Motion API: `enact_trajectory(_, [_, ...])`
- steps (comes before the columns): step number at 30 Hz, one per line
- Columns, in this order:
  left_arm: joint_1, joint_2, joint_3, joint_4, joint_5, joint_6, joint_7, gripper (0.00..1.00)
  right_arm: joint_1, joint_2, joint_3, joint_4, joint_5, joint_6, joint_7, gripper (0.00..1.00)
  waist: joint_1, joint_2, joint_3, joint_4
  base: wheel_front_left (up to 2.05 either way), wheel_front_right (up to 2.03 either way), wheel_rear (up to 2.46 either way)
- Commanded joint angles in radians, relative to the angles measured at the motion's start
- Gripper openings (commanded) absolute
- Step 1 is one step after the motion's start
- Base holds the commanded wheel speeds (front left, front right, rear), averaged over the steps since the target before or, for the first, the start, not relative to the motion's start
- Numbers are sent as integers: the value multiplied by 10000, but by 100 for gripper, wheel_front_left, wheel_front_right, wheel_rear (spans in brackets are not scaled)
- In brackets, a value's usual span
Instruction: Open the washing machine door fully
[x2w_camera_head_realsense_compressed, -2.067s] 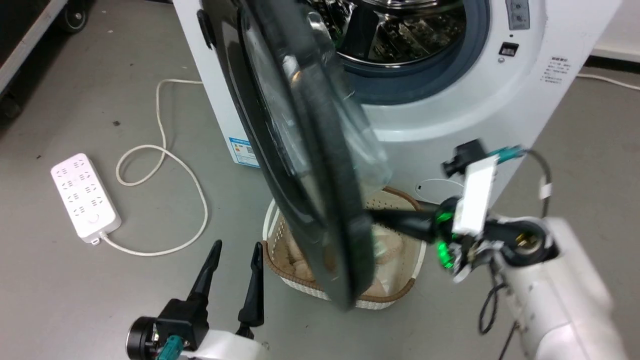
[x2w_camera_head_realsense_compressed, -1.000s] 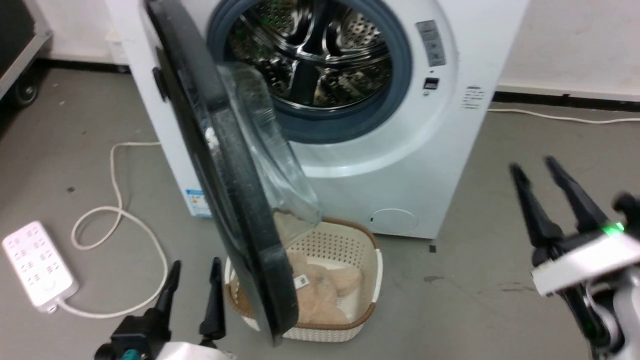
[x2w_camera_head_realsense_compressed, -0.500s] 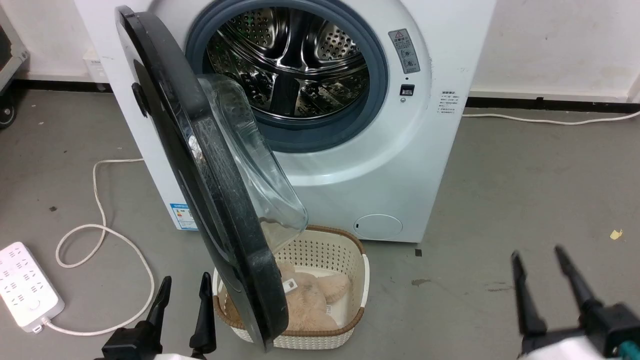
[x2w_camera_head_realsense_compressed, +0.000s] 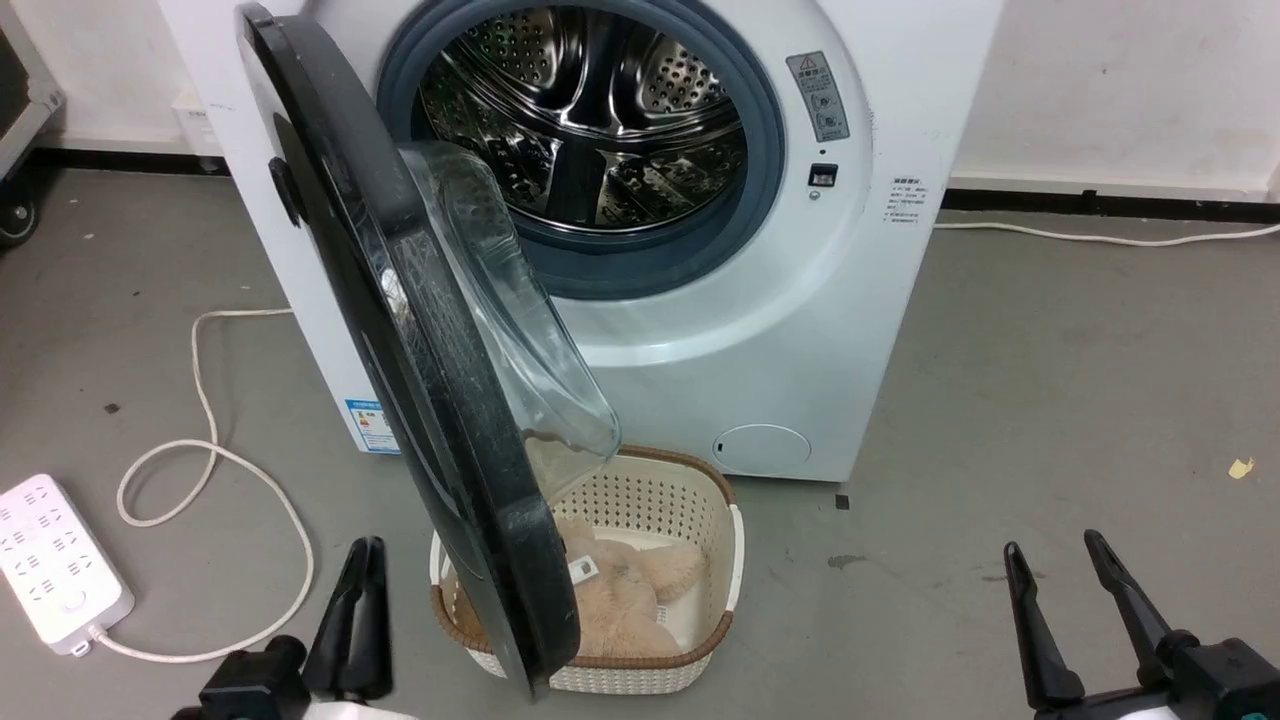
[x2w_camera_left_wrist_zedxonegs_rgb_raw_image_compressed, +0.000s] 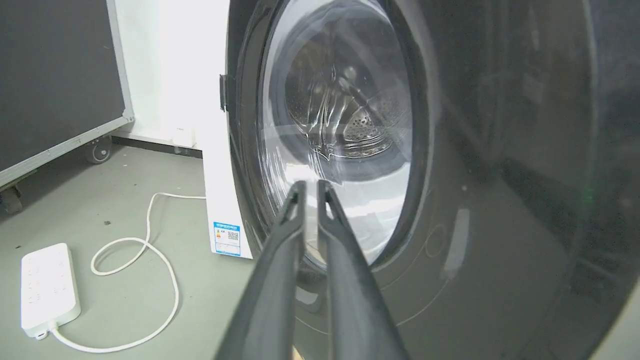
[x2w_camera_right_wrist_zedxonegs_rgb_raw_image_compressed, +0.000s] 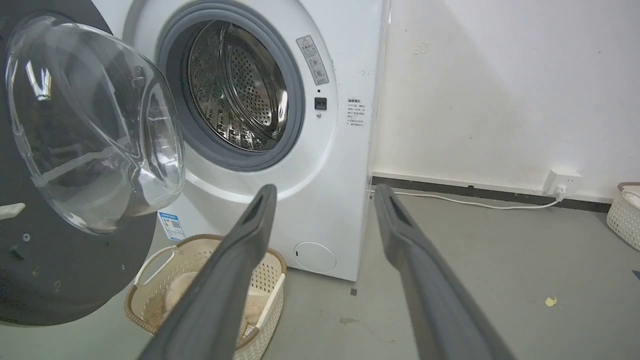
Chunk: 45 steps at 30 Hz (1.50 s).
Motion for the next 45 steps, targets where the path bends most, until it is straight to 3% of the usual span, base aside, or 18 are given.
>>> enact_trajectory(1, [-7, -29, 43, -205, 91, 36, -55, 0, -82, 43, -26, 32, 69, -7, -49, 100, 0, 0, -14, 13, 0, 0, 0])
enact_trajectory(13, [-841, -137, 1113, -4063, -304, 592, -55, 0, -153, 44, 21, -18, 148, -7, 22, 100, 0, 0, -134, 104, 0, 0, 0])
enact_trajectory(17, [-1320, -143, 600, -5349, -380, 654, -55, 0, -124, 44, 79, 26, 185, -7, 64, 100, 0, 0, -188, 169, 0, 0, 0])
enact_trajectory(22, [-1344, -145, -526, -5633, -238, 523, 123, 0, -136, 45, 142, 107, 248, -7, 48, 100, 0, 0, -227, 188, 0, 0, 0])
enact_trajectory(26, [-1222, -143, -1220, -5334, -35, 372, 325, 0, -137, 45, 251, 189, 220, -7, 18, 100, 0, 0, -213, 216, 0, 0, 0])
enact_trajectory(34, [-366, -145, -3534, -3609, 223, -220, 607, 0, -187, 45, 287, 352, 136, -7, -51, 100, 0, 0, -207, 222, 0, 0, 0])
enact_trajectory(37, [-132, -145, -3954, -2634, 196, -85, 762, 0, -205, 45, 282, 373, 106, -7, -69, 100, 0, 0, -205, 236, 0, 0, 0])
enact_trajectory(38, [-89, -145, -4007, -2059, 278, 217, 814, 0, -221, 45, 268, 380, 99, -7, -78, 100, 0, 0, -191, 242, 0, 0, 0])
enact_trajectory(45, [-405, -146, -3849, -594, -132, 781, 905, 0, -237, 45, 269, 447, 134, -7, -107, 100, 0, 0, -84, 319, 0, 0, 0])
